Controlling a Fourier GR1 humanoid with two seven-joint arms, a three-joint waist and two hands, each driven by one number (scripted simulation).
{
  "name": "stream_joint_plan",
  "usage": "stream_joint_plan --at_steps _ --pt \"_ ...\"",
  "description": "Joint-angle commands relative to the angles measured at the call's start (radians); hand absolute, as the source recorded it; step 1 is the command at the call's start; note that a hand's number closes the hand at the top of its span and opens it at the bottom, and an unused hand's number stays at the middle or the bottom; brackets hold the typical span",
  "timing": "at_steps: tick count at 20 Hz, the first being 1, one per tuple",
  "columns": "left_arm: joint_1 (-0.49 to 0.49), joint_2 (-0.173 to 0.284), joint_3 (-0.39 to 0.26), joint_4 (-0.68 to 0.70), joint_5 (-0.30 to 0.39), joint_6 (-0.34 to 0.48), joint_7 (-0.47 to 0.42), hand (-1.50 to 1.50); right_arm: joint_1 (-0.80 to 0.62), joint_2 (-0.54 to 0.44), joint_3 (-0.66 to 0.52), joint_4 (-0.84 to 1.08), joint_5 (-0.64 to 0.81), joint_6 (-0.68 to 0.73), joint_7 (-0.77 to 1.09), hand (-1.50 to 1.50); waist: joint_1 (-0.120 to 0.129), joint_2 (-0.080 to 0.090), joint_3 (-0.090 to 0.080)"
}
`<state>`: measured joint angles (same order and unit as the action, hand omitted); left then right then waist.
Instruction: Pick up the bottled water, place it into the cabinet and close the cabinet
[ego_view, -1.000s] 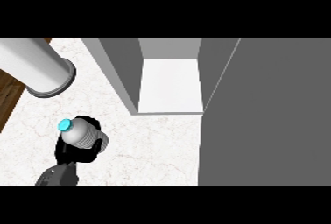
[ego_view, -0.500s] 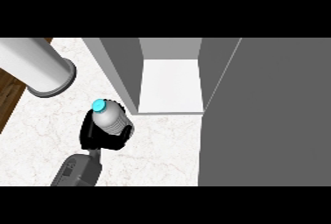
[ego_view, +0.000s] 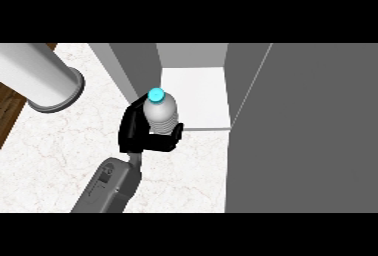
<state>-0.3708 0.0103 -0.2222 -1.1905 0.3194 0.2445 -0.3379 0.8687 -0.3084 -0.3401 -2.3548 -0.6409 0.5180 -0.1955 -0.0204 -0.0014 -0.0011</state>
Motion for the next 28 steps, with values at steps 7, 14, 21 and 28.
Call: stream_joint_plan --at_steps 7,14,21,28 --pt "-0.196 -0.01 -0.058 0.18 -0.055 0.243 0.065 1.5 0.041 0.002 -0.017 -0.182 -0.14 -0.047 0.084 -1.5 -0.007 0.004 -0.001" --pt "-0.367 -0.01 -0.059 0.356 -0.002 0.294 0.104 1.5 0.059 -0.009 -0.038 -0.142 -0.182 -0.003 0.068 -1.5 -0.017 0.005 0.0" --pt "-0.521 -0.01 0.004 0.576 0.073 0.276 0.02 1.5 -0.005 -0.013 -0.008 -0.121 -0.158 -0.036 0.079 -1.5 -0.029 0.013 -0.001" --pt "-0.568 -0.01 0.066 0.776 0.081 0.263 -0.134 1.5 -0.026 -0.028 -0.01 -0.11 -0.138 -0.023 0.062 -1.5 -0.047 0.021 -0.002"
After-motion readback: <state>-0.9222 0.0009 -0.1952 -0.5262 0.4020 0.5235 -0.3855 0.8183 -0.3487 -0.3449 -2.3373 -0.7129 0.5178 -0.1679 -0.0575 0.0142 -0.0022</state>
